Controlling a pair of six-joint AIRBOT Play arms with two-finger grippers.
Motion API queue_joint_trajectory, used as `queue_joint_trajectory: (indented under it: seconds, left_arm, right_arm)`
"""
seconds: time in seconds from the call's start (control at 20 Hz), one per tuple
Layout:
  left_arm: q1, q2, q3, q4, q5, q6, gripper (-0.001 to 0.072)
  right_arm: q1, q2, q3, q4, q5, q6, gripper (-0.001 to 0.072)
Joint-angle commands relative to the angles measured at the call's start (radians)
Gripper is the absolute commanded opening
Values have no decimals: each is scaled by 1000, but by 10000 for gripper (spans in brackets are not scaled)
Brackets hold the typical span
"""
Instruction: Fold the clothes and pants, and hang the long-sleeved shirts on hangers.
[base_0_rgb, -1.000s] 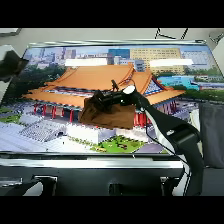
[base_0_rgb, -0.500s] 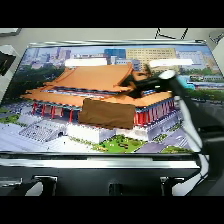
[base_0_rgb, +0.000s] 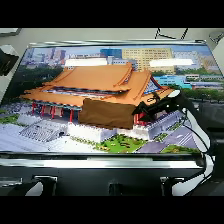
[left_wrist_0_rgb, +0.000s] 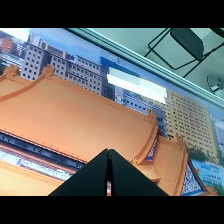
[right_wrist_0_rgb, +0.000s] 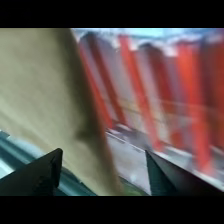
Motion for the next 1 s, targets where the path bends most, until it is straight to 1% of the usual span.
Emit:
queue_joint_trajectory:
  seconds: [0.0,0.05,0.1,0.15,0.2,0.3,0.4,0.55,0.65,0.8,0.95]
  left_arm:
    - [-29,0,0,0,-4,6,24]
    - [-37,1,0,0,-4,6,23]
    - [-41,1,0,-1,-4,6,23]
    - [-48,1,0,-1,-4,6,23]
    - [-53,1,0,-1,-4,6,24]
    - [-58,1,0,-1,-3,6,23]
    - [-59,0,0,0,-3,7,23]
    - [-59,0,0,0,-3,7,24]
    - [-59,0,0,0,-3,7,24]
    - [-59,0,0,0,-3,7,24]
    - [-59,1,0,0,-3,7,24]
  right_arm:
    - [43,-34,-40,122,-63,-83,516]
    - [54,-42,-40,122,-78,-77,452]
    - [66,-49,-40,126,-91,-53,358]
    - [70,-48,-40,133,-101,-63,157]
    - [63,-40,-35,155,-97,-82,44]
    - [27,7,2,208,-57,-141,41]
    - [-39,72,86,198,-2,-129,41]
    - [-181,157,227,138,87,-53,42]
    - [-304,211,310,72,123,20,41]
    - [-489,267,405,21,153,94,41]
    - [-671,296,476,3,152,145,41]
